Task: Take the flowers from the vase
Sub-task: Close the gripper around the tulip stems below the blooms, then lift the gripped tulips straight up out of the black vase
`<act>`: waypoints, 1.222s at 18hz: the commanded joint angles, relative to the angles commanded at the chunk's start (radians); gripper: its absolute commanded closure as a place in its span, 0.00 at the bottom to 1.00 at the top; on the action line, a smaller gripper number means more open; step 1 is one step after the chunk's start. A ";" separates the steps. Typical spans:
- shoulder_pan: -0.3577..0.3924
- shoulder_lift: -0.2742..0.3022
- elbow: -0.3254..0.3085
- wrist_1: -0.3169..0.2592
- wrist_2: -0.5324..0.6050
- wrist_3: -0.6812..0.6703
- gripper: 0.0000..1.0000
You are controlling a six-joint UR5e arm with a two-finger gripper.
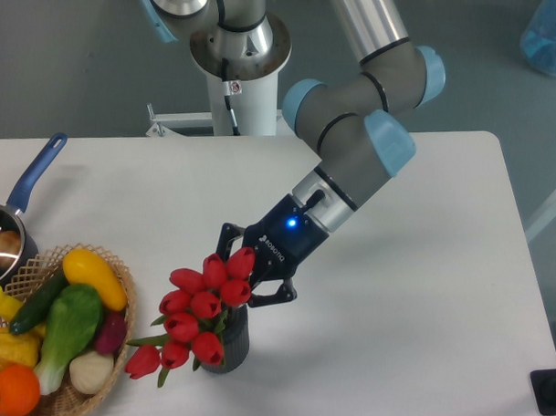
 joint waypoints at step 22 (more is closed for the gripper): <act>0.107 0.025 0.051 0.000 -0.318 -0.064 0.98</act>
